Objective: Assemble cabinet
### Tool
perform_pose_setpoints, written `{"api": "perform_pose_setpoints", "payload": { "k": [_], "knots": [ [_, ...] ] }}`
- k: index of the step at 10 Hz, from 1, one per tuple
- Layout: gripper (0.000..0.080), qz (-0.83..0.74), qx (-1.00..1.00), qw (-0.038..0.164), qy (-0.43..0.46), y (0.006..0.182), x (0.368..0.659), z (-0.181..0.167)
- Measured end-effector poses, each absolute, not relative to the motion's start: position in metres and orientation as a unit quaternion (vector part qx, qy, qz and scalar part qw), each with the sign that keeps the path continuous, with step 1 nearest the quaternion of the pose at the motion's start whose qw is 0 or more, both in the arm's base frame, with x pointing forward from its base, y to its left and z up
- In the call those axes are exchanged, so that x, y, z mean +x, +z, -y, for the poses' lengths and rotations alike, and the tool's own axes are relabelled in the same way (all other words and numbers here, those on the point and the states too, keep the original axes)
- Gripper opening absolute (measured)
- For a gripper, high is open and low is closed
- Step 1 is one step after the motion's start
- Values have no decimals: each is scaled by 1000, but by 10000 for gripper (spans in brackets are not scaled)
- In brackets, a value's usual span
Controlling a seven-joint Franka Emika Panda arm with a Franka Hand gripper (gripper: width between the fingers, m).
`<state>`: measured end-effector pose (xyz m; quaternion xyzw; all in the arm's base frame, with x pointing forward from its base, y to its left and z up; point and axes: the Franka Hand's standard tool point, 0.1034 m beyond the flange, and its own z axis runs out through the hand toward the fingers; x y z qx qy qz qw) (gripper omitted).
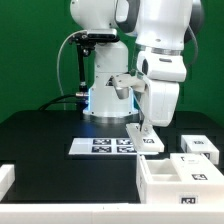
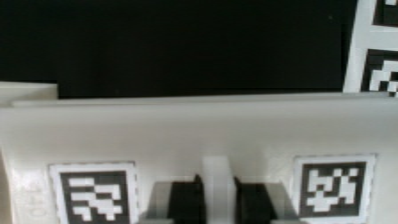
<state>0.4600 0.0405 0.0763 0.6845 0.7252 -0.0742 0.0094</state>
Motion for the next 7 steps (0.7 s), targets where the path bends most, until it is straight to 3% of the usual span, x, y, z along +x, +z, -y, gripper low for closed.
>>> {"api": "perform_pose_setpoints", "payload": {
  "k": [7],
  "knots": [
    [64,-724,683,-3,-98,68,470,-40]
  ]
}}
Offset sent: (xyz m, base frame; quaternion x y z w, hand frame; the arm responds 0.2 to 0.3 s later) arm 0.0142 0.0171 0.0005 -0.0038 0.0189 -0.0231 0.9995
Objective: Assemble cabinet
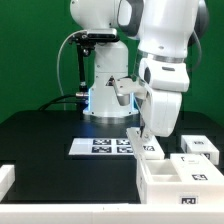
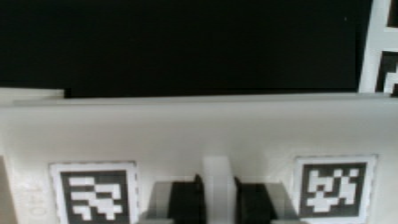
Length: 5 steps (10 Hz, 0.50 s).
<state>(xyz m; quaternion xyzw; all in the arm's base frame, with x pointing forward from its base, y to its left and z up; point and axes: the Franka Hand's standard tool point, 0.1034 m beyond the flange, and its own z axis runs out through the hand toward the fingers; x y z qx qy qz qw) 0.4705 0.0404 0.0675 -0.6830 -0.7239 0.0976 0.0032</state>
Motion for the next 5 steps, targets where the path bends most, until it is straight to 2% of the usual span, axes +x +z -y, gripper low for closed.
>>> {"api": "perform_pose_setpoints", "payload": {
  "k": [5],
  "knots": [
    [64,723,-684,5,101,71,470,-48]
  ]
}}
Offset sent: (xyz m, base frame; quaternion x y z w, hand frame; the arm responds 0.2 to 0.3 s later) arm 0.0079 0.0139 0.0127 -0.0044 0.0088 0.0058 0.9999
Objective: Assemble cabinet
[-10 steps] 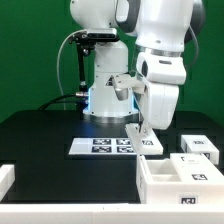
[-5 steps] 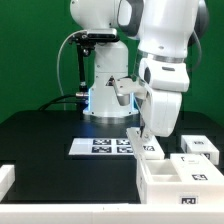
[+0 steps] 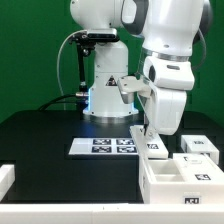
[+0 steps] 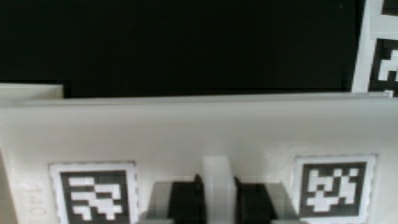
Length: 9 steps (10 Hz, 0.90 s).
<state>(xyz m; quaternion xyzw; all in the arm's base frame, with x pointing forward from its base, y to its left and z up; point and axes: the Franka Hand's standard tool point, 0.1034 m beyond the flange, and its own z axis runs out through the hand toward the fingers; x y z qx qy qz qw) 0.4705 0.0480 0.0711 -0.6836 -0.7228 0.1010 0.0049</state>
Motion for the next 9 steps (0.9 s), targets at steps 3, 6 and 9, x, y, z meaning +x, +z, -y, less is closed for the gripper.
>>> {"api": "perform_pose_setpoints", "payload": {
  "k": [3,6,9],
  "knots": [
    [64,725,-681,7,102,68,469,-52],
    [64,721,-686,4,97,72,474,-64],
    [64,711,-694,11,112,75,475,-46]
  ]
}}
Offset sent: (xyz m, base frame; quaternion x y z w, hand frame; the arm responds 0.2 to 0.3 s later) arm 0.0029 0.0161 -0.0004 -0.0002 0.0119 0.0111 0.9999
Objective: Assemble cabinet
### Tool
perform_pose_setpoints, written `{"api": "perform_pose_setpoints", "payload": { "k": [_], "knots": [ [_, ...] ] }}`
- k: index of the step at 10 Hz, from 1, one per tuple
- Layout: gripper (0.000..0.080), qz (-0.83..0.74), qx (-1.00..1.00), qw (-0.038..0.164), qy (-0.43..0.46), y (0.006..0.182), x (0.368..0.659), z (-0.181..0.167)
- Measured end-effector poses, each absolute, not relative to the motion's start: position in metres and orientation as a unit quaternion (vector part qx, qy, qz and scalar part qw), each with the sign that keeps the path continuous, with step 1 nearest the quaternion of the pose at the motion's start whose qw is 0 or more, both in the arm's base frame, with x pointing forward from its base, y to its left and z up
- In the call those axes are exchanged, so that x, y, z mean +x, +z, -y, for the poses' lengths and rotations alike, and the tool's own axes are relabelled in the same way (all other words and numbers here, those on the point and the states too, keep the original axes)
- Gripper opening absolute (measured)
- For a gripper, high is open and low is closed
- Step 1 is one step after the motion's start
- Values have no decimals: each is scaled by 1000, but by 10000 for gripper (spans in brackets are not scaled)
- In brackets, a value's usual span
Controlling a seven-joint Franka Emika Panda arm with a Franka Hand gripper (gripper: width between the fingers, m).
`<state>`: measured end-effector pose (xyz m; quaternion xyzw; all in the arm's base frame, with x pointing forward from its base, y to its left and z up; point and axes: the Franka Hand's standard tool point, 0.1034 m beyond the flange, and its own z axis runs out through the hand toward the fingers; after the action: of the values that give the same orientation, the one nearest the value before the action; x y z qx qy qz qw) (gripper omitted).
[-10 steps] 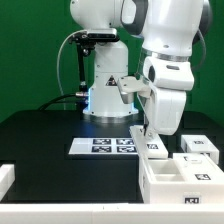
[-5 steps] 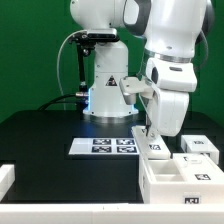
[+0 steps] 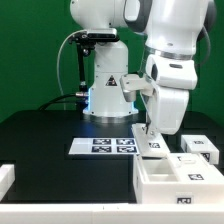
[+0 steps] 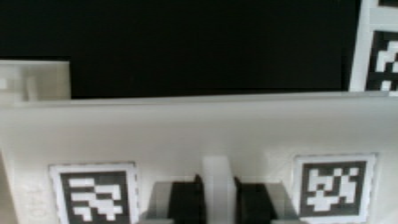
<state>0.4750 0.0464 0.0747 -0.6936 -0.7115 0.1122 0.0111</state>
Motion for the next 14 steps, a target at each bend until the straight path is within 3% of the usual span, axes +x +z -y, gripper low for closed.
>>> {"api": "perform_pose_setpoints", "payload": {
  "k": [2,8,11,14],
  "knots": [
    [64,704,-699,20,124,71,473,-40],
    [64,698,-705,18,126,72,472,-33],
    [64,700,-701,27,133,73,448,-22],
    [64,701,-700,31,133,73,443,-20]
  ]
}}
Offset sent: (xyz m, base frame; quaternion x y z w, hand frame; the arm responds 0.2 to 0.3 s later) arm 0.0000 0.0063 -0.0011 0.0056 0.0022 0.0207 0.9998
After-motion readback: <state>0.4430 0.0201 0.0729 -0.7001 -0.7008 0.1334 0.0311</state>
